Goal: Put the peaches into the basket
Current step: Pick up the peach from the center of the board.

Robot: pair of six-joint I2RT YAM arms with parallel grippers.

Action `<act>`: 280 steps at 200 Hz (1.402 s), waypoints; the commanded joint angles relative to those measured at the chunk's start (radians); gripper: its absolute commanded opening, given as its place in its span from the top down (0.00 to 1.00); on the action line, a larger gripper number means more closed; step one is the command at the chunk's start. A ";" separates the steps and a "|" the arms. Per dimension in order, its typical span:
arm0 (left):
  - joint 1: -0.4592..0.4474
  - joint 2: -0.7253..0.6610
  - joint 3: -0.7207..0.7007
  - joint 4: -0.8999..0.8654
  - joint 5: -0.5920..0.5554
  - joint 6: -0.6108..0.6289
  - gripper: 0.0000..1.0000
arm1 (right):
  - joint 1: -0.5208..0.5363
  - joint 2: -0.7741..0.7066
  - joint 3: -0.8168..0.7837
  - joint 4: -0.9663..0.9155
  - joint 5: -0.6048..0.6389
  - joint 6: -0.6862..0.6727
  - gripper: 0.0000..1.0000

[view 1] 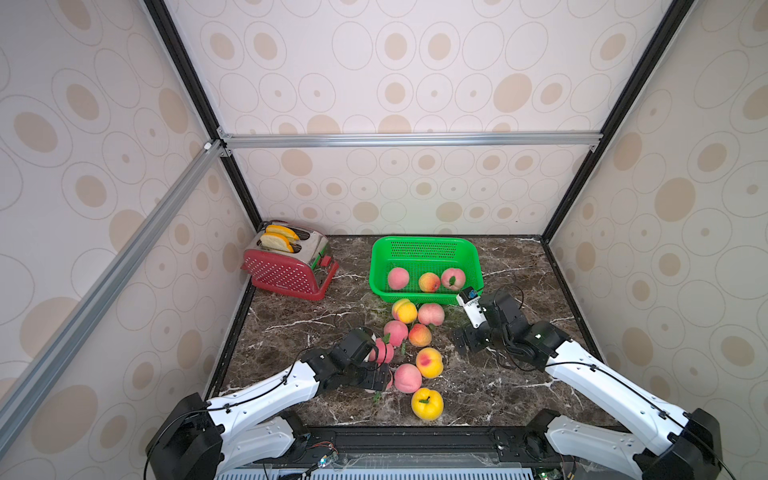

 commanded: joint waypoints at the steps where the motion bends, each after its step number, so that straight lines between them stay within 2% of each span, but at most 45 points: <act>1: -0.011 0.002 -0.010 0.009 0.001 -0.012 0.02 | 0.005 -0.031 -0.013 -0.006 0.032 0.004 0.00; 81: -0.011 -0.010 -0.013 -0.001 -0.004 -0.012 0.16 | 0.004 -0.069 -0.023 -0.019 0.076 0.001 0.00; 126: -0.011 -0.048 0.007 -0.046 -0.011 0.006 0.33 | 0.003 -0.088 -0.021 -0.038 0.108 -0.005 0.00; 228: -0.011 -0.125 0.115 -0.168 -0.044 0.027 0.37 | 0.003 -0.108 -0.029 -0.047 0.128 -0.014 0.00; 242: -0.011 -0.128 0.140 -0.226 -0.050 0.035 0.38 | 0.004 -0.112 -0.038 -0.039 0.130 -0.014 0.00; 280: -0.011 -0.144 0.187 -0.252 -0.051 0.037 0.43 | 0.003 -0.118 -0.030 -0.045 0.133 -0.021 0.00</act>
